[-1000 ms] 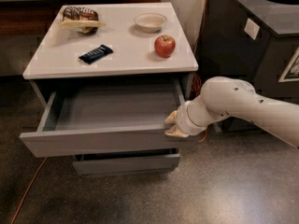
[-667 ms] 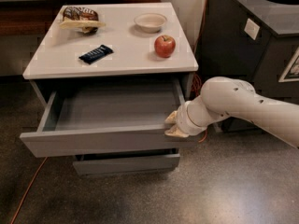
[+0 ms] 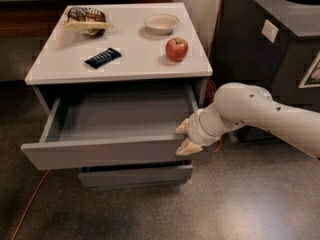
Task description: Place apple into top drawer
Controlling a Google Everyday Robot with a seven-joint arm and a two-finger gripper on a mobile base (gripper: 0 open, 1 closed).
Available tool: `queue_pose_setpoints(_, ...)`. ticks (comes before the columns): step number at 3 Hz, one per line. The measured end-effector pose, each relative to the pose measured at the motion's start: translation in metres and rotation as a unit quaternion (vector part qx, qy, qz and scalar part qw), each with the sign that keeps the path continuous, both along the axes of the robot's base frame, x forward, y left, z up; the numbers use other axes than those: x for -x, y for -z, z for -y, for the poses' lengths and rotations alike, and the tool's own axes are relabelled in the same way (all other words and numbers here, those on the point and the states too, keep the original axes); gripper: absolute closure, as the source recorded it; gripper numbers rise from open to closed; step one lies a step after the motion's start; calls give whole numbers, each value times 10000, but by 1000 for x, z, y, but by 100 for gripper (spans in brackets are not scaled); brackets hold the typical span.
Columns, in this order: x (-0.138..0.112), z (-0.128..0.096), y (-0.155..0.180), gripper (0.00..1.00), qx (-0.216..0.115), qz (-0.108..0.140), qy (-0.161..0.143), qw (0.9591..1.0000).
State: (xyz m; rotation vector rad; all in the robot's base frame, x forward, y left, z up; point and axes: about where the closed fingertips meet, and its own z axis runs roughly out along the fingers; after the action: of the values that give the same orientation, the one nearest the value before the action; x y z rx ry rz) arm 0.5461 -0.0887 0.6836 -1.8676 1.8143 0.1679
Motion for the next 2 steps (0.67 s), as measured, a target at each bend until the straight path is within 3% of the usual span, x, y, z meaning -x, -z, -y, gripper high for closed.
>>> queue_pose_setpoints(1,36,-12,1,0,-99,-130,7,9999)
queue_pose_setpoints(2,93,-34,-7,0,-250,-267,-17,9993)
